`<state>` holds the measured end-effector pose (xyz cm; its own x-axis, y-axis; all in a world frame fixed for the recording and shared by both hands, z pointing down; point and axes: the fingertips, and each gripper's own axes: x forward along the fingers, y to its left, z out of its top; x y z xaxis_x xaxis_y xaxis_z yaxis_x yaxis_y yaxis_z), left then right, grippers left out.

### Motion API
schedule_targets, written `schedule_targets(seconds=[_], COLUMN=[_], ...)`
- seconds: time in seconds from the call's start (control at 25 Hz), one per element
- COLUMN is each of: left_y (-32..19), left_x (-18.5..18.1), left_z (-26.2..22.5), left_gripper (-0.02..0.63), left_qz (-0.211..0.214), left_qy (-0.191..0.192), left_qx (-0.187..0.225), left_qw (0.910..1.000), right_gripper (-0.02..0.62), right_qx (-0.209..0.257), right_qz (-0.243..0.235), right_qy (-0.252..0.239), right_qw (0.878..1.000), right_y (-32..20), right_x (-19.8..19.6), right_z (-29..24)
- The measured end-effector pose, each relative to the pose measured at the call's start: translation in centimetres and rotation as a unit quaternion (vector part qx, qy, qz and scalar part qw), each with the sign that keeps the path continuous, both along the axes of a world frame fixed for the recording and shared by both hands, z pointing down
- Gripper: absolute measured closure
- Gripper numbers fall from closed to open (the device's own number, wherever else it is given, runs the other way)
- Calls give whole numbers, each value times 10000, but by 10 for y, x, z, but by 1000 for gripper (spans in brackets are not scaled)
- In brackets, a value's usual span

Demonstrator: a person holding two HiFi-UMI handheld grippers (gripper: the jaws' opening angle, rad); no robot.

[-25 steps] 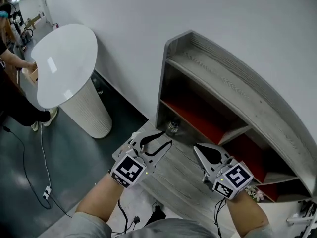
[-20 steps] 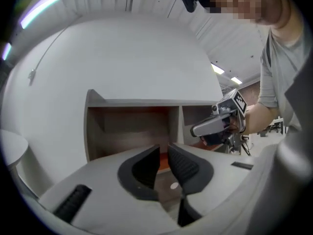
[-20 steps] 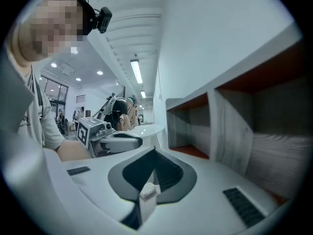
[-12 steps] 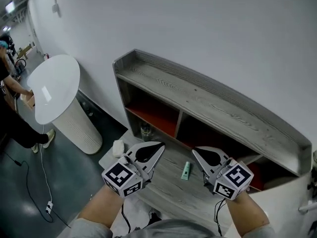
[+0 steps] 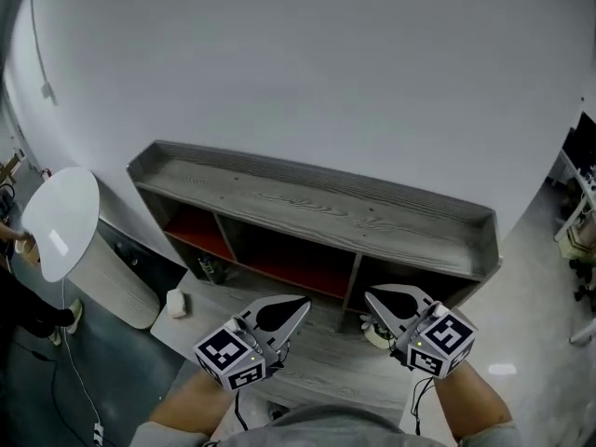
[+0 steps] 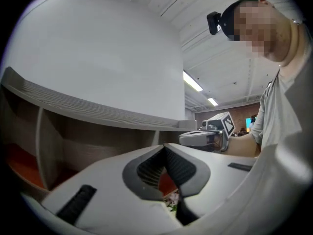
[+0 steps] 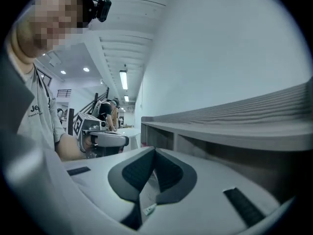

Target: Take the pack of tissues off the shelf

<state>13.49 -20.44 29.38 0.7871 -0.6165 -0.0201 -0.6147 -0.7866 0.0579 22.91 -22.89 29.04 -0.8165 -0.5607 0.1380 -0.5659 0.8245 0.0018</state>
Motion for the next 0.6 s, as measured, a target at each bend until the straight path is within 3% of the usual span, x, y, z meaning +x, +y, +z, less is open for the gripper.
schedule_targets(seconds=[0.32,0.6], left_y=[46,67], left_x=[131,181], left_z=[13,20], left_gripper=[594,594], left_qz=[904,1284], left_qy=[342,480], left_qx=[-415,-370], left_qw=[9944,9899], right_gripper=[578,578], right_qx=[-159,-217], right_qz=[918,1455], right_qy=[-63,-133], right_qw=[9956,9890], right_y=[46,85], right_x=[147,211], right_z=[12,30])
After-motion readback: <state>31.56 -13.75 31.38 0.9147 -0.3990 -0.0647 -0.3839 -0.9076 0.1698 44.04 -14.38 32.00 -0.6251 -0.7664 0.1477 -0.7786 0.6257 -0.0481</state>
